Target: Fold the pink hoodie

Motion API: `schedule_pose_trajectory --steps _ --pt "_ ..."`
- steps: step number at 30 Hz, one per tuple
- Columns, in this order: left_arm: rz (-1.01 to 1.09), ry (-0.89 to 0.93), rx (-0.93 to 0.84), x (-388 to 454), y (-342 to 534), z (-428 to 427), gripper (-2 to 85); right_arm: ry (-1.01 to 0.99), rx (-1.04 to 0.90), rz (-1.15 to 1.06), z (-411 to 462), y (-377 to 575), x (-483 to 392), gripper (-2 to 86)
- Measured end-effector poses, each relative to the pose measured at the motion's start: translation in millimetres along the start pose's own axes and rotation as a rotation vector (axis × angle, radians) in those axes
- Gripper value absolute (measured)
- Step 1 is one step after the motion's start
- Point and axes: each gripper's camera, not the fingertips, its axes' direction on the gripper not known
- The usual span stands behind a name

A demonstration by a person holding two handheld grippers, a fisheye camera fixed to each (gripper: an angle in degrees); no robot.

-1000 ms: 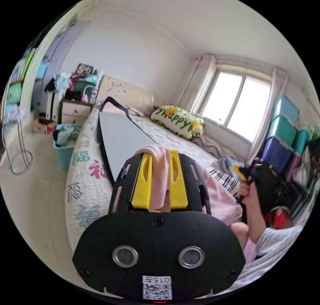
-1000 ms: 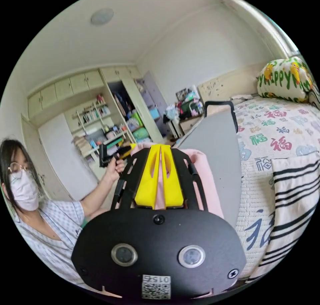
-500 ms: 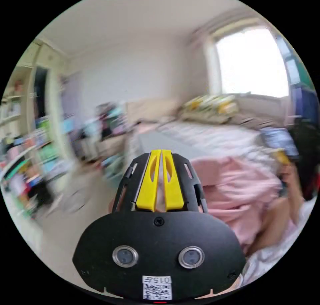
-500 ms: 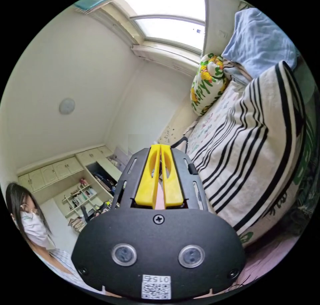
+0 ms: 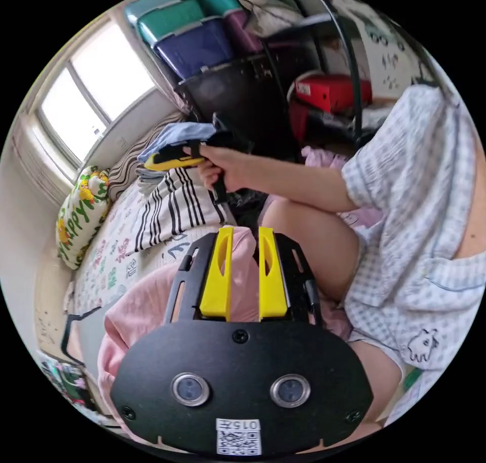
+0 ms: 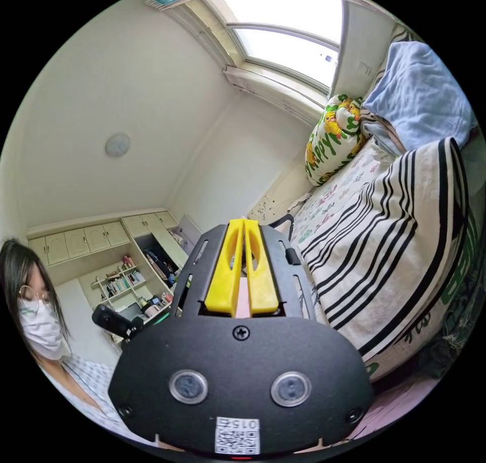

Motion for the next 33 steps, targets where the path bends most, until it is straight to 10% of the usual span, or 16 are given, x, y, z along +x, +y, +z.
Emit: schedule_pose_trajectory --steps 8,16,22,33 --pt "0.133 -0.220 -0.399 65.4 -40.2 117.6 6.7 0.003 0.047 0.013 -3.0 13.7 12.0 -0.5" --pt "-0.464 -0.329 0.143 -36.9 18.3 -70.0 1.7 0.179 0.054 -0.107 -10.0 24.5 8.6 -0.6" --pt "-0.997 -0.762 0.372 -54.2 196.9 -181.5 1.1 0.040 -0.288 -0.283 50.8 42.9 -13.3 -0.3" --pt "-1.235 -0.969 0.088 -20.6 323.4 -181.3 2.1 -0.286 -1.147 -0.693 215.1 198.7 -126.8 11.4"
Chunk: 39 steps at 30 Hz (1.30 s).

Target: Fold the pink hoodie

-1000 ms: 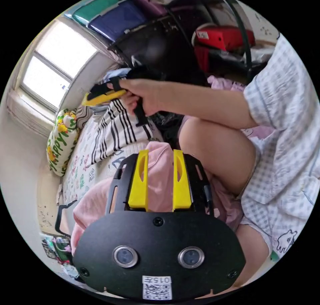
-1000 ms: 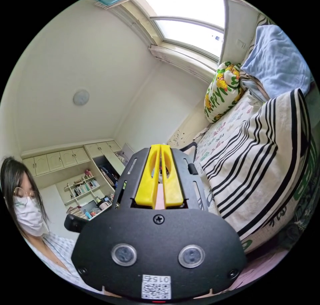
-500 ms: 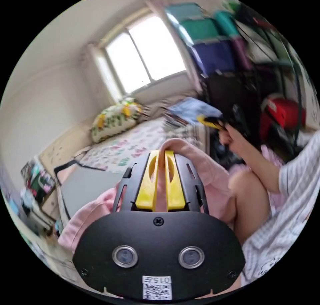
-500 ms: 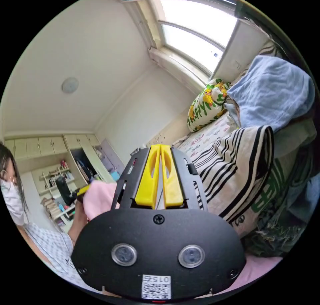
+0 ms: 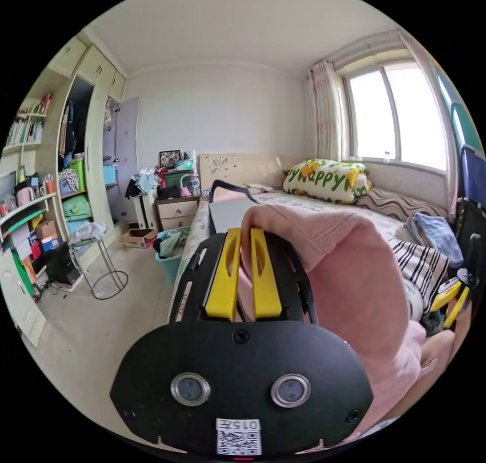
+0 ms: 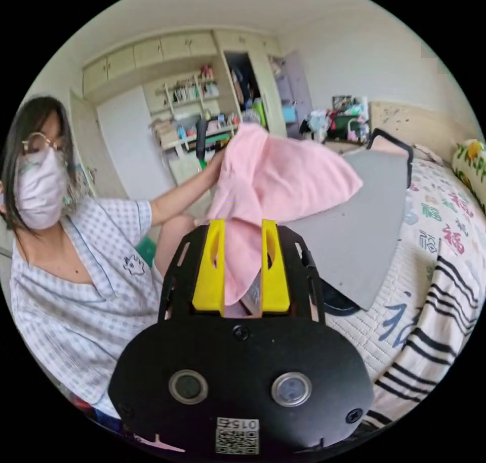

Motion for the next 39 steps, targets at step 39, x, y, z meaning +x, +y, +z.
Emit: schedule_pose_trajectory --steps 39 --pt "0.897 0.525 -0.043 150.5 42.4 -65.3 6.2 -0.133 0.219 0.763 125.9 189.1 -41.9 17.6"
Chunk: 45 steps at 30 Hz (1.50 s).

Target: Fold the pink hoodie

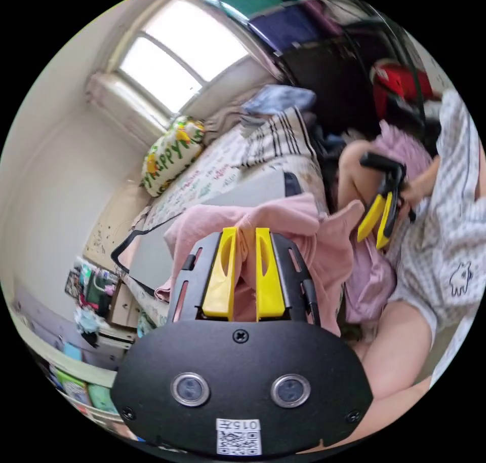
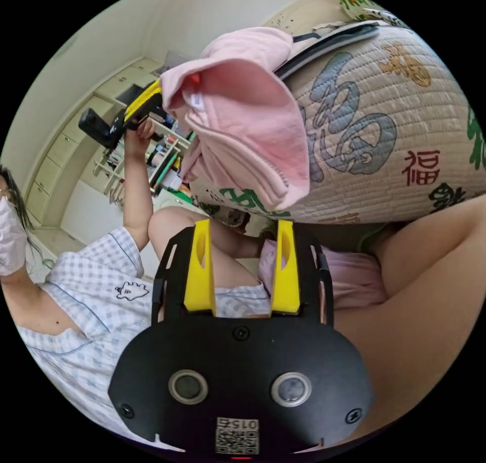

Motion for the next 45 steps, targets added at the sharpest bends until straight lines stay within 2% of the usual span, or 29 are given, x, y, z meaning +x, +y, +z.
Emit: schedule_pose_trajectory --steps 2,6,9,12,18,20,22,26,32,36,40,45 --pt "-0.107 -0.020 0.088 -12.7 21.5 -19.0 5.9 -0.034 0.058 -0.001 -1.3 -1.3 3.3 17.4" --pt "-0.182 -0.040 0.138 -14.8 45.9 -34.1 5.5 -0.049 0.136 -0.068 -5.5 -7.2 -4.8 16.0" --pt "-0.248 -0.056 0.171 -16.1 63.9 -43.0 5.3 -0.069 0.204 -0.118 -12.8 -8.8 -14.3 12.6" --pt "-0.360 -0.088 0.224 -24.0 82.4 -56.6 4.6 -0.100 0.286 -0.143 -27.3 -7.1 -21.7 5.5" --pt "-0.709 -0.188 0.482 -53.0 98.2 -121.1 1.8 0.135 0.547 -0.336 -124.7 -38.6 -89.0 2.5" --pt "-0.775 -0.252 0.553 -53.7 82.9 -153.1 1.1 0.255 0.723 -0.413 -169.2 -50.7 -134.9 2.3" --pt "-0.840 -0.286 0.627 -54.9 71.9 -177.0 0.8 0.269 0.798 -0.450 -195.9 -61.4 -168.5 2.2" --pt "-0.929 -0.332 0.925 -41.5 49.5 -238.2 0.6 0.276 0.944 -0.500 -237.5 -72.8 -242.4 2.1" --pt "-0.779 -0.621 1.164 16.1 -12.8 -331.5 0.6 0.117 1.177 -0.563 -296.0 -46.5 -333.1 2.1" --pt "-0.584 -0.872 1.152 47.5 -47.6 -362.3 0.5 0.184 1.328 -0.661 -318.9 -19.9 -380.3 1.9" --pt "-0.392 -1.101 1.095 71.3 -69.0 -384.9 0.6 0.424 1.460 -0.843 -319.8 -0.1 -423.4 1.7" --pt "-0.327 -1.207 1.028 43.1 -75.4 -386.6 0.6 0.732 1.533 -1.065 -290.2 -14.8 -444.4 1.6"
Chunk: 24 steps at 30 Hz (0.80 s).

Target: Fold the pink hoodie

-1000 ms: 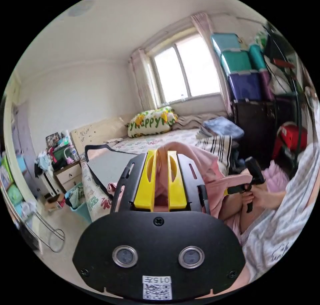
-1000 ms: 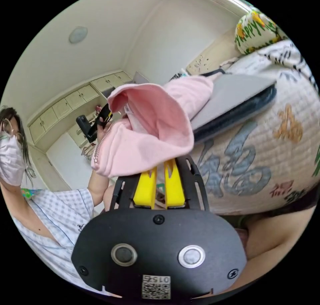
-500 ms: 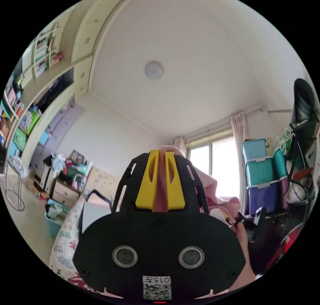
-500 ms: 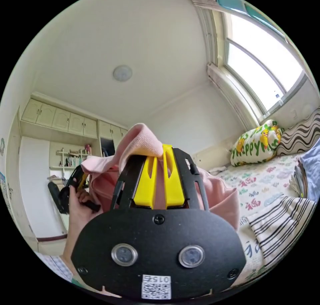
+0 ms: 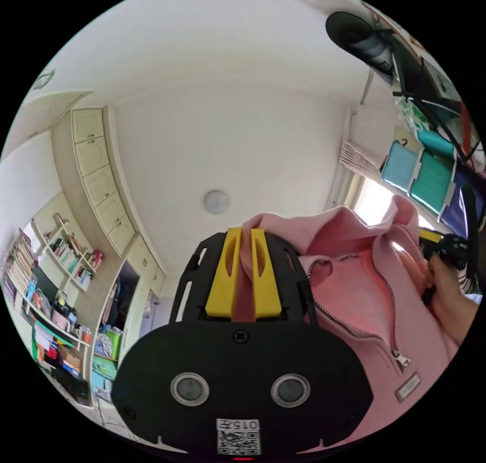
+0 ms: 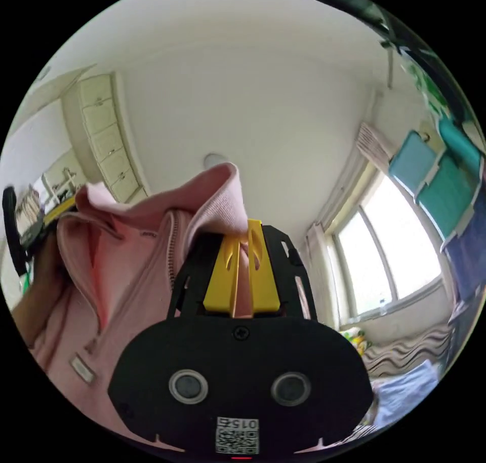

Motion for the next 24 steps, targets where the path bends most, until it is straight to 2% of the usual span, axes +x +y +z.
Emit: schedule_pose_trajectory --steps 4,10,12,14,15,16,17,19,20,21,24 --pt "0.055 -0.014 -0.047 -0.4 48.6 50.6 0.7 0.017 -0.004 -0.165 50.7 34.6 -20.1 1.7" --pt "0.183 -0.010 -0.217 35.8 206.8 185.1 1.7 0.053 -0.291 -0.332 220.9 152.9 -50.1 2.1" --pt "0.242 -0.011 -0.351 53.9 281.1 241.0 2.6 0.076 -0.407 -0.410 279.5 213.0 -68.3 2.5" --pt "0.313 0.056 -0.729 73.2 406.4 318.2 4.0 0.037 -0.695 -0.417 351.4 312.0 -86.7 3.3" --pt "0.316 0.087 -0.847 74.8 441.7 333.2 4.4 0.012 -0.779 -0.389 364.7 338.4 -88.8 3.6" --pt "0.305 0.159 -1.056 74.0 510.6 351.3 5.1 -0.067 -0.974 -0.297 387.3 393.0 -89.7 4.3" --pt "0.277 0.178 -1.162 65.7 563.7 351.5 5.1 -0.144 -1.182 -0.189 402.7 448.0 -88.5 5.2" --pt "0.231 0.214 -1.190 44.3 612.5 335.5 5.1 -0.299 -1.370 -0.029 405.3 516.8 -85.0 6.4" --pt "0.177 0.252 -1.233 26.2 633.1 326.9 5.4 -0.391 -1.400 0.027 396.1 544.7 -81.9 6.5" --pt "0.146 0.283 -1.262 17.1 640.3 322.8 5.7 -0.423 -1.408 0.040 390.8 553.9 -80.1 6.4" --pt "0.022 0.543 -1.379 -15.4 641.5 286.0 7.5 -0.554 -1.484 0.008 359.9 568.1 -68.1 6.4"
